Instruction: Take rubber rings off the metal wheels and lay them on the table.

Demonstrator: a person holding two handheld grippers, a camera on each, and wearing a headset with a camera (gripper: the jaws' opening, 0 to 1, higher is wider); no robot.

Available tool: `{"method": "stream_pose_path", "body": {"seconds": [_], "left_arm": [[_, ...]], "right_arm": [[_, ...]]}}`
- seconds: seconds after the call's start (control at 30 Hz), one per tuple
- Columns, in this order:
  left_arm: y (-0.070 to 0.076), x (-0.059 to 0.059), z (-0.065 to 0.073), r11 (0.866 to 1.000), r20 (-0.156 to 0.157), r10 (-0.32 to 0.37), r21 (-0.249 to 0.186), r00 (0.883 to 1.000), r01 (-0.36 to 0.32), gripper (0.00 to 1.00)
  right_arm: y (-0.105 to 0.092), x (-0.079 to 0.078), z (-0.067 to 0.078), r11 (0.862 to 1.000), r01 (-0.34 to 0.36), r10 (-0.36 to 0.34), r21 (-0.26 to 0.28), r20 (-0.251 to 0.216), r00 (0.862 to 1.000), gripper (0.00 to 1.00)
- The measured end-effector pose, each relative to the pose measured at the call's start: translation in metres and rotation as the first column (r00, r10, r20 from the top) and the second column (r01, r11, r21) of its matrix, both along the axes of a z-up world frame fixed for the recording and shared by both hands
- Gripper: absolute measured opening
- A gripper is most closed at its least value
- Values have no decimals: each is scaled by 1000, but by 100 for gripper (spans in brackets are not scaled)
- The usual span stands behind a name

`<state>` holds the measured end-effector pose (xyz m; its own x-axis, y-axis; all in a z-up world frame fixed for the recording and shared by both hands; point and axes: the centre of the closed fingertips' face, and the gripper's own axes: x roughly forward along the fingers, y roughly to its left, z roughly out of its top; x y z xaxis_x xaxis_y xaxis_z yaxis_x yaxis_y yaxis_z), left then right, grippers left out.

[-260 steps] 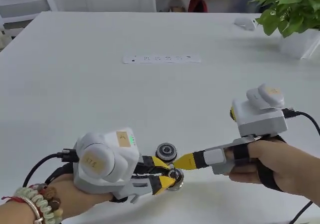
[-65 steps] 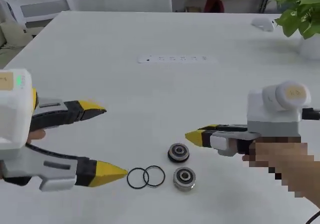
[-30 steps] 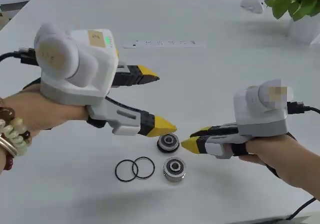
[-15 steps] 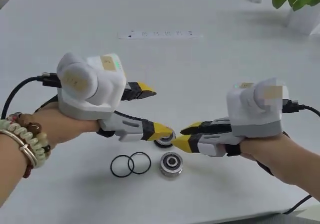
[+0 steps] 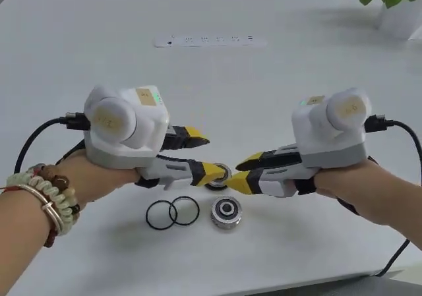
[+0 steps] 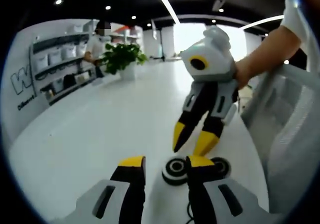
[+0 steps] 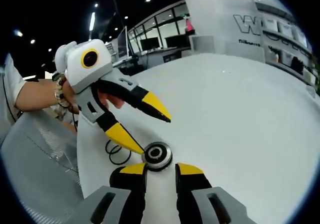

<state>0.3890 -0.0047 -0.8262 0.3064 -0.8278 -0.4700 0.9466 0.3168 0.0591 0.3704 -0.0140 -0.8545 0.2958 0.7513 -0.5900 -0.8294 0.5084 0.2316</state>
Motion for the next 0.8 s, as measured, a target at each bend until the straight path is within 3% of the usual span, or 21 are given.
{"method": "stream_pose_path", "body": {"seconds": [0.1,0.47,0.8], "left_arm": [[-2,-3,-4,1000,-19,-5,-3,1000,5,29],[-8,-8,-11,1000,-30,-16,2,999,16,25],[-7,-9,-19,1000,-44,-11,25,999,12,16]], "right_arm": [[0,1,-4,999,-23,24,-31,11,1000,20],[5,-4,-4,998,-61,61,-12,8,998,19],[4,-6,-8,998,-58,59,-38,25,998,18]]}}
